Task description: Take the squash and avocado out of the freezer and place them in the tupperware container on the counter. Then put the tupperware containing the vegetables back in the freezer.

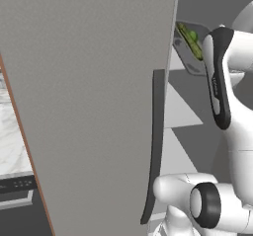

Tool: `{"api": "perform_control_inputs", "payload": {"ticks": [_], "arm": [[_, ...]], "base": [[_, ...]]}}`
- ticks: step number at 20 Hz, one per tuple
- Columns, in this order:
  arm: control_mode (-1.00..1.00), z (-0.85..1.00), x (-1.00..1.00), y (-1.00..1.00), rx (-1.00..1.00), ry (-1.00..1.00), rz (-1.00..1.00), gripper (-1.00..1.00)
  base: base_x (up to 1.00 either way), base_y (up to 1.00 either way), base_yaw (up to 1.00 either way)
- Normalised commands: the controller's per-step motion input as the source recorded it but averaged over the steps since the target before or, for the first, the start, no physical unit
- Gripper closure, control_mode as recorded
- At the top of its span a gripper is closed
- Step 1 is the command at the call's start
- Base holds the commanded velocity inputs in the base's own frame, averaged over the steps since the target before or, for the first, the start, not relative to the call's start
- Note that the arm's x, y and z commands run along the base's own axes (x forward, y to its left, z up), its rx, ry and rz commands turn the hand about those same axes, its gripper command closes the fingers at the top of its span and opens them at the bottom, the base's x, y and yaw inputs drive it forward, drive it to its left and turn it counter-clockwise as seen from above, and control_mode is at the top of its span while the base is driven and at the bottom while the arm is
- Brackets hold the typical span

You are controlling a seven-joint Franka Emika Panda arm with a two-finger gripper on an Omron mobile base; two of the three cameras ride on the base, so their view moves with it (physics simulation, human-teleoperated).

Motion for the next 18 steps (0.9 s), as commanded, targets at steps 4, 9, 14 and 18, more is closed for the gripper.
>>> {"api": "perform_control_inputs", "payload": {"ticks": [4,9,14,18], "arm": [[-1.0,-0.14,0.72,0.0,0.02,-0.06,0.0,1.0],[-1.0,-0.14,0.71,0.0,0.0,-0.08,0.01,1.0],[-1.0,-0.08,0.71,-0.06,0.0,-0.05,0.05,1.0],[-1.0,-0.07,0.76,-0.07,0.0,-0.02,0.04,1.0]], "base": [[0.0,0.0,0.0],[0.0,0.0,0.0],[0.0,0.0,0.0],[0.0,0.0,0.0]]}}
